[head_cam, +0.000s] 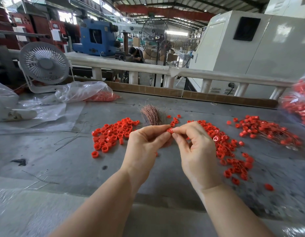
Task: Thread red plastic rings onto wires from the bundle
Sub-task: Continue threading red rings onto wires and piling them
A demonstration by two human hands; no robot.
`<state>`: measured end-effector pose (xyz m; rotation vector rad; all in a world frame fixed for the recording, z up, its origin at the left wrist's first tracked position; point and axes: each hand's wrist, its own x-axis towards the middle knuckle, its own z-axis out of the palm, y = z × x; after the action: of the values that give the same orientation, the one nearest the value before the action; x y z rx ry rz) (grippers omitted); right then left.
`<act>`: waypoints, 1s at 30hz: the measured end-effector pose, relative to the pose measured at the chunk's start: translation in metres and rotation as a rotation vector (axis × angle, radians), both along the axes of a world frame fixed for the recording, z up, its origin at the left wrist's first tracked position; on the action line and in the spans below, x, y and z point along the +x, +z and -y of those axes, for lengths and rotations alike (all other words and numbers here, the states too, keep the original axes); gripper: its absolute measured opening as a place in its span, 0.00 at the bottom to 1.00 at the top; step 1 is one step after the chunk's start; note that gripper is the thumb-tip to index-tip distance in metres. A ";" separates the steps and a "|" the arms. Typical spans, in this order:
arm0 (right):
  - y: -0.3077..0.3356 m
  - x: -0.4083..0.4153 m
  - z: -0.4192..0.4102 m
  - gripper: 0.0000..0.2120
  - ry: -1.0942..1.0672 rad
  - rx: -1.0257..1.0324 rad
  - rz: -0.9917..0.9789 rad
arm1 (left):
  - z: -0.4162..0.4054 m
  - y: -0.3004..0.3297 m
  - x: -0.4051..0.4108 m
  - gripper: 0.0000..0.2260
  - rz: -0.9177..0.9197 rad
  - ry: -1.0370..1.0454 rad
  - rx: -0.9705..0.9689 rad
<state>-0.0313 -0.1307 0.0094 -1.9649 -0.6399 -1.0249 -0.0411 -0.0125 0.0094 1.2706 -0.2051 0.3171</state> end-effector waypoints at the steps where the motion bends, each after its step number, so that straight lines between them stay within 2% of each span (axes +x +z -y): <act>1: 0.000 -0.001 -0.001 0.04 -0.008 -0.004 0.004 | 0.000 0.000 0.000 0.12 -0.003 -0.003 -0.005; 22: 0.002 -0.004 0.000 0.04 -0.005 -0.037 -0.045 | 0.002 -0.001 -0.001 0.06 -0.143 -0.026 -0.062; 30: 0.001 -0.004 0.003 0.04 -0.084 -0.123 0.004 | 0.001 0.001 -0.003 0.07 -0.223 -0.049 -0.024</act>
<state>-0.0351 -0.1341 0.0109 -2.1127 -0.6411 -1.0622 -0.0440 -0.0136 0.0104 1.2651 -0.0414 0.1335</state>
